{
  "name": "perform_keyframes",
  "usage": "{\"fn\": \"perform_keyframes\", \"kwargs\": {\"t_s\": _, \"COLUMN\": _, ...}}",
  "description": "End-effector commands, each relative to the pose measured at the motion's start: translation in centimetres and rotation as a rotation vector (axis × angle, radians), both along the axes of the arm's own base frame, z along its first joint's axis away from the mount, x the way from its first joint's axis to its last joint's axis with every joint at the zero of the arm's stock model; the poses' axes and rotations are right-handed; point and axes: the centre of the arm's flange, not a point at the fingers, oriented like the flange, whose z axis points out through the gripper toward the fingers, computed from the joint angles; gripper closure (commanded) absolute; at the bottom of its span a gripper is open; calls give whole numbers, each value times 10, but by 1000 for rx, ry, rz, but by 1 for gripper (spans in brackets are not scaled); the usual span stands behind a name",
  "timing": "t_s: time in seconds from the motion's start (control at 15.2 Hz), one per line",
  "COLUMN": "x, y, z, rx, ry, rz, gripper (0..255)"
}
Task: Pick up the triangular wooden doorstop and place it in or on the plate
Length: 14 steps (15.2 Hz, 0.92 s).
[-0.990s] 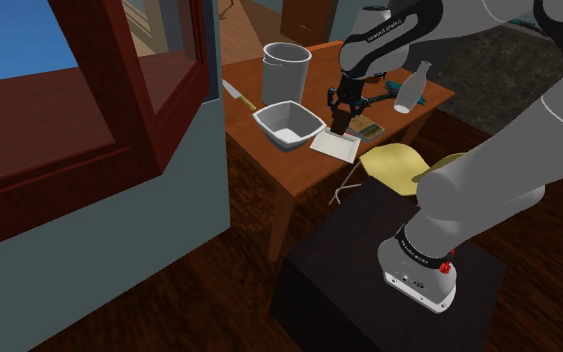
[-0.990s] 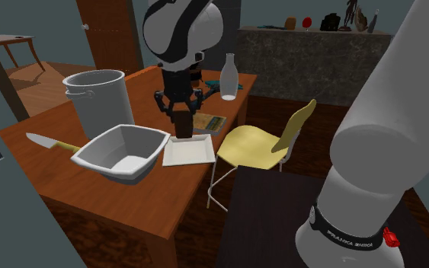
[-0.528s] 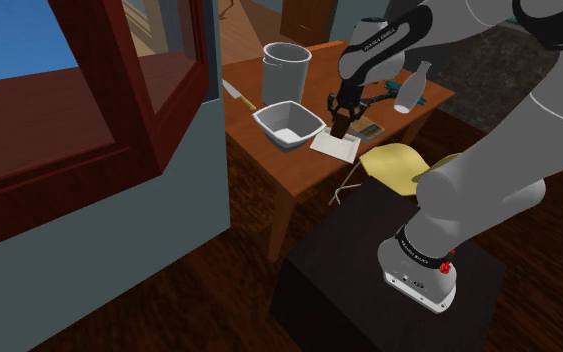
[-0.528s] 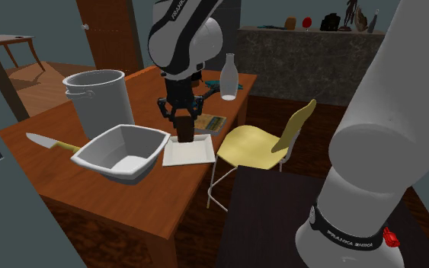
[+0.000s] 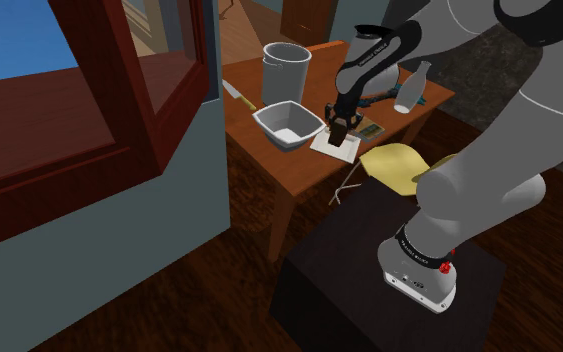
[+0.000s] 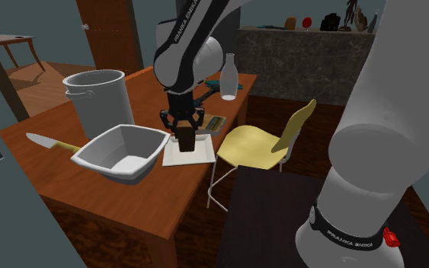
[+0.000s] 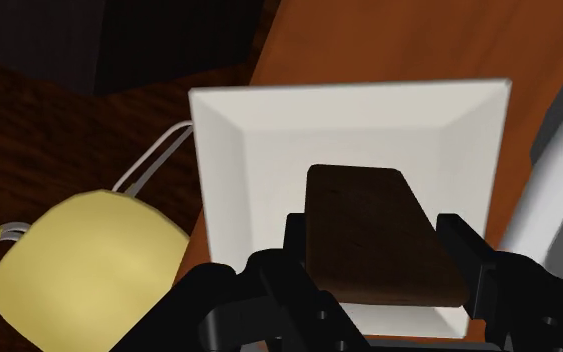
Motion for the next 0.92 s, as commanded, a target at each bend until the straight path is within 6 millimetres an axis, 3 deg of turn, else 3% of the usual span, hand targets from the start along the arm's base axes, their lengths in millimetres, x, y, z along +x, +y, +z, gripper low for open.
{"fn": "perform_keyframes", "kwargs": {"t_s": 0.0, "x": 1, "y": 1, "z": -11, "rx": 0, "ry": -1, "rz": 0, "gripper": 255}}
{"fn": "perform_keyframes", "kwargs": {"t_s": 0.59, "x": 1, "y": 1, "z": -19, "rx": 0, "ry": -1, "rz": 0, "gripper": 255}}
{"fn": "perform_keyframes", "kwargs": {"t_s": 0.66, "x": 1, "y": 1, "z": -19, "rx": 0, "ry": -1, "rz": 0, "gripper": 0}}
{"fn": "perform_keyframes", "kwargs": {"t_s": 0.86, "x": 1, "y": 1, "z": -19, "rx": 0, "ry": -1, "rz": 0, "gripper": 0}}
